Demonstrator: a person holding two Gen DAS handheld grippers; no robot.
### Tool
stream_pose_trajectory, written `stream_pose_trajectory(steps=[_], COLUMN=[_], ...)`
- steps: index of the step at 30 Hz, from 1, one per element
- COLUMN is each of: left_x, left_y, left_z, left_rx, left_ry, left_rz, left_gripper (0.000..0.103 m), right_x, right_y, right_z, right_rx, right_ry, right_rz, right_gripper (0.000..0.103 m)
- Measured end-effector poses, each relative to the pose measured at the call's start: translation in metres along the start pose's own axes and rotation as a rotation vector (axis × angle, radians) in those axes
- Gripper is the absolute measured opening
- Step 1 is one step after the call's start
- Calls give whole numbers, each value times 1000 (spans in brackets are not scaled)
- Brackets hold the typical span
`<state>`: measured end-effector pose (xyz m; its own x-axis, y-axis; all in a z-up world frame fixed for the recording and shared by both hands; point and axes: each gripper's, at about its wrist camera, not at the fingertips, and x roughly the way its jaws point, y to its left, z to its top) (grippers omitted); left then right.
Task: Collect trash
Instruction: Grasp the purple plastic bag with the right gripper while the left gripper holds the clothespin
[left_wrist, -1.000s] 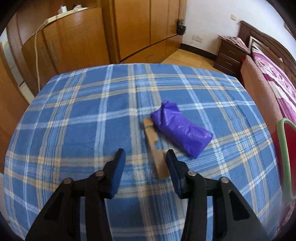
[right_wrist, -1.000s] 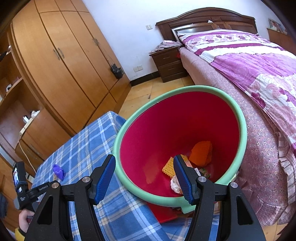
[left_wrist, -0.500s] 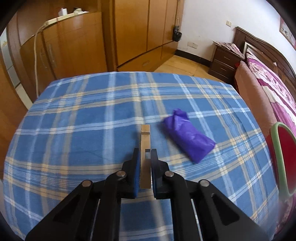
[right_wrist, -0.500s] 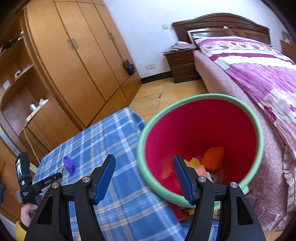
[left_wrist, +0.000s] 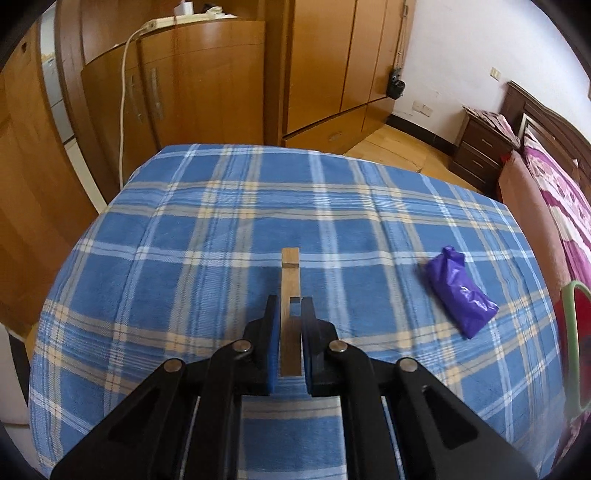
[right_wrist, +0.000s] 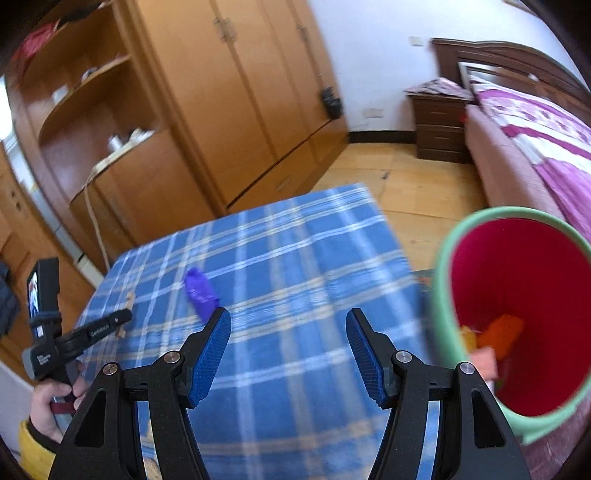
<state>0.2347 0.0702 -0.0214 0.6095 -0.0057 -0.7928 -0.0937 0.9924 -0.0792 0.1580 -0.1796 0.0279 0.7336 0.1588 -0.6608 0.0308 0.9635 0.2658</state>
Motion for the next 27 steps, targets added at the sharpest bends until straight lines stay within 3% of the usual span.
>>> stream_pose_trajectory(steps=[9, 15, 25, 27], left_x=[3, 2, 3, 0], left_y=[12, 9, 8, 6], left_z=[-2, -3, -5, -5], left_rx=[-31, -30, -41, -39], left_ry=[0, 3, 8, 5], left_rz=[-18, -42, -51, -55], left_gripper=[10, 10, 10, 10], right_x=[76, 110, 128, 129], right_y=[54, 71, 80, 82], right_z=[6, 9, 9, 8], right_rx=[-143, -190, -207, -205], right_ry=[117, 152, 194, 197], right_rz=[61, 69, 128, 138], right_gripper=[66, 66, 13, 11])
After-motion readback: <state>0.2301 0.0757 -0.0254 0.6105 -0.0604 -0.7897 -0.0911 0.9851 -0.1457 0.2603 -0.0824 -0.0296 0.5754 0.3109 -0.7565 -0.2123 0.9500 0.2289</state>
